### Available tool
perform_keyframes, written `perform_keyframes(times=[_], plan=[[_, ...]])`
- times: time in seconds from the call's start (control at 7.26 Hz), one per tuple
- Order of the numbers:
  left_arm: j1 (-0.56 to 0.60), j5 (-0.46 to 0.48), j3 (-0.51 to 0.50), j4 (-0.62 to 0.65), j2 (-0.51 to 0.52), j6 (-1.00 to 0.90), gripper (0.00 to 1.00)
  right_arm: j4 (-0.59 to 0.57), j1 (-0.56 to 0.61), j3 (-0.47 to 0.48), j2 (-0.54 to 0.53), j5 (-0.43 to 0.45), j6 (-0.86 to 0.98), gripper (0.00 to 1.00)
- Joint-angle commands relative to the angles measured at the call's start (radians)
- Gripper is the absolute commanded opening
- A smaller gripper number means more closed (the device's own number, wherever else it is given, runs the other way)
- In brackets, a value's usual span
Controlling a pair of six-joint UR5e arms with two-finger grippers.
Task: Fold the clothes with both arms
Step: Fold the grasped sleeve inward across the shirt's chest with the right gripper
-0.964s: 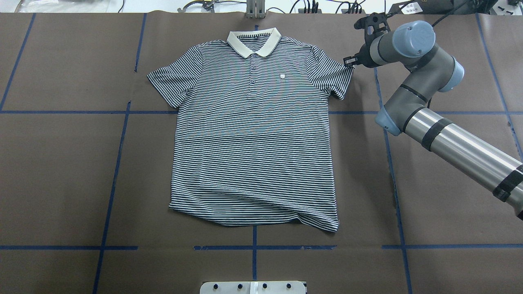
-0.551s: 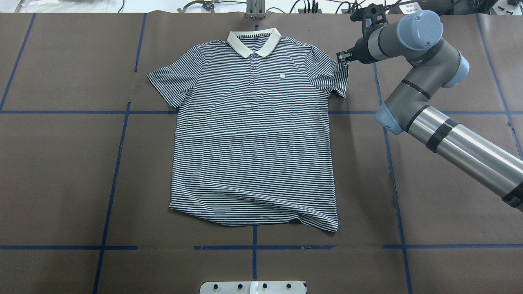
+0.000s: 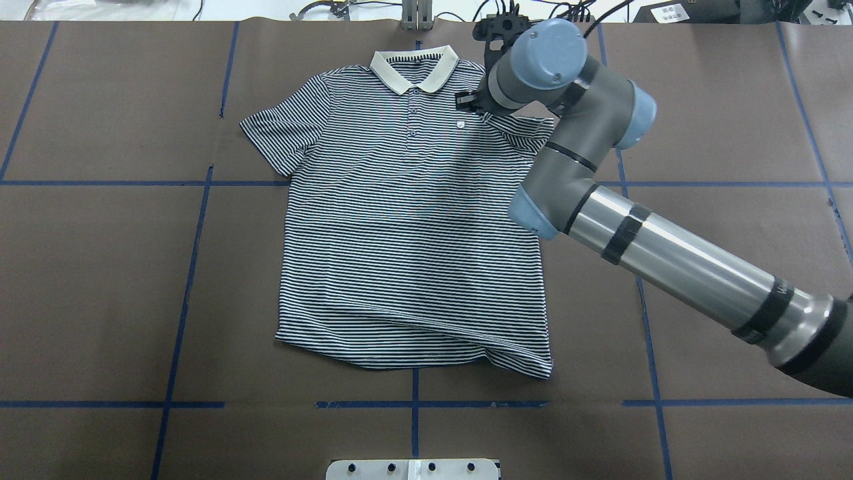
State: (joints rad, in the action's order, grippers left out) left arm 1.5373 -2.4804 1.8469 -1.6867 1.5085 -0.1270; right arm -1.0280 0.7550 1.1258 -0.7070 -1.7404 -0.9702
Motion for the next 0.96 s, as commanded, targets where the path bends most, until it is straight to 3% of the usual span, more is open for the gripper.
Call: perform_keyframes(times=[0.0,0.14,0.28,0.41,0.55,0.83], plan=[[0.0,0.0,0.008,0.001,-0.001,0.001,1.0,-0.018,-0.032,-0.156,0.105,0.076,-0.008,0.0],[0.001,0.0,0.009,0.001,-0.001,0.003,1.0,-0.017,-0.066,-0.243,0.159,0.147,-0.013,0.0],[0.001,0.0,0.011,0.001,-0.001,0.001,1.0,-0.017,-0.072,-0.256,0.162,0.162,-0.013,0.0],[0.001,0.0,0.014,0.001,-0.002,0.001,1.0,-0.017,-0.072,-0.271,0.161,0.176,-0.013,0.54],[0.001,0.0,0.017,0.001,-0.001,0.003,1.0,-0.017,-0.071,-0.276,0.161,0.189,-0.015,1.0],[-0.005,-0.002,-0.004,-0.025,0.022,0.007,1.0,-0.015,-0.036,-0.229,0.155,0.174,-0.018,1.0]])
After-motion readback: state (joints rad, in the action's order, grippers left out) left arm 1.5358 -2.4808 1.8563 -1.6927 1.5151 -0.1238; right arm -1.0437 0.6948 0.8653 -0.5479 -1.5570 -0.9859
